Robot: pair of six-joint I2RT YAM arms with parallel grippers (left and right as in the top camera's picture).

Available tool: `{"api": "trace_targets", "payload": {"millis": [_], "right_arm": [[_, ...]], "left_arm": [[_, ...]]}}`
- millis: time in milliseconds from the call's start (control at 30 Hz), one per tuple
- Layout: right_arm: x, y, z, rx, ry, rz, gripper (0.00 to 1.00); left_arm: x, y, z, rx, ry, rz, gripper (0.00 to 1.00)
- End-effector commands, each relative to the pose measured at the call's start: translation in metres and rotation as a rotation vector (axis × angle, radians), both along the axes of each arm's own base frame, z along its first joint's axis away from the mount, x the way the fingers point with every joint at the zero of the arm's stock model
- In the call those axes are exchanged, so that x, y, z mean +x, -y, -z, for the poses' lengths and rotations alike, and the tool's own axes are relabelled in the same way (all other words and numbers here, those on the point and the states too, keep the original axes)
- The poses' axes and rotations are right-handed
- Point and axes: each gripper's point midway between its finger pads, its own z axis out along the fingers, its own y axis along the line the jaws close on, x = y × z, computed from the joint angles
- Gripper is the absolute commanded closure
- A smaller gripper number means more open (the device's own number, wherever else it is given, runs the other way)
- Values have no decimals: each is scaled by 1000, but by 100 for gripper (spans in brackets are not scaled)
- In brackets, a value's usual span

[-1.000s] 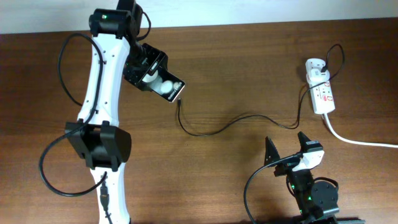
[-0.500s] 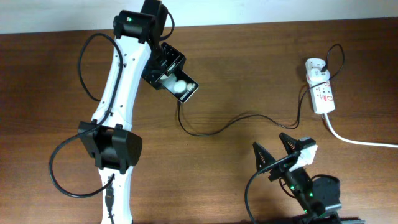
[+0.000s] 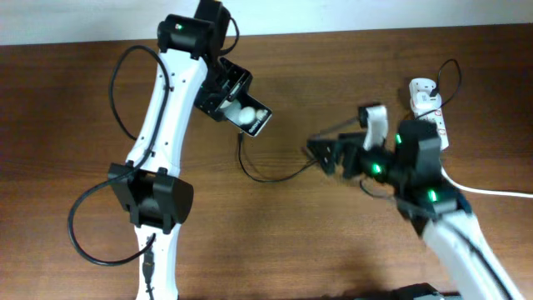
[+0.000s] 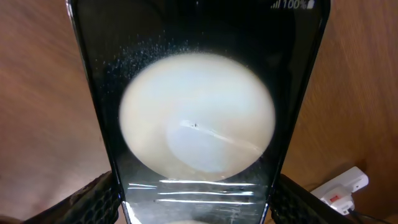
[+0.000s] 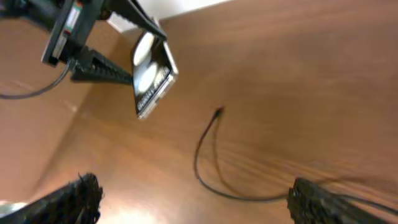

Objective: Plug charger to phone and switch on socket
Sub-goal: 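Move the right gripper toward the phone held by the left gripper, then grasp the phone with the right gripper from the left gripper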

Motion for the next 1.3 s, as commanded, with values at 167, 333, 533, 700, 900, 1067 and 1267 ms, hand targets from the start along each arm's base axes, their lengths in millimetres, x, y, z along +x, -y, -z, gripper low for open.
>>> {"api": "trace_targets", "payload": {"millis": [167, 333, 533, 700, 900, 1067, 1267], "right_arm": [[32, -39, -24, 197, -95, -195, 1], [52, -36, -7, 184, -137, -94, 17], [68, -51, 9, 91, -151, 122, 28], [80, -67, 16, 148, -177, 158, 44], [86, -83, 27, 211, -209, 94, 50], [86, -84, 27, 215, -208, 94, 52], [86, -86, 23, 244, -220, 89, 67]], "left_arm": [[-4, 42, -15, -134, -1, -37, 76], [-6, 47, -17, -168, -30, -90, 77], [-11, 61, -23, -254, -65, -78, 79], [-16, 69, -27, -303, -92, -63, 80], [-21, 75, -27, -306, -100, -48, 79], [-25, 82, -27, -305, -102, -33, 78], [-25, 83, -27, -305, -102, -30, 77]]}}
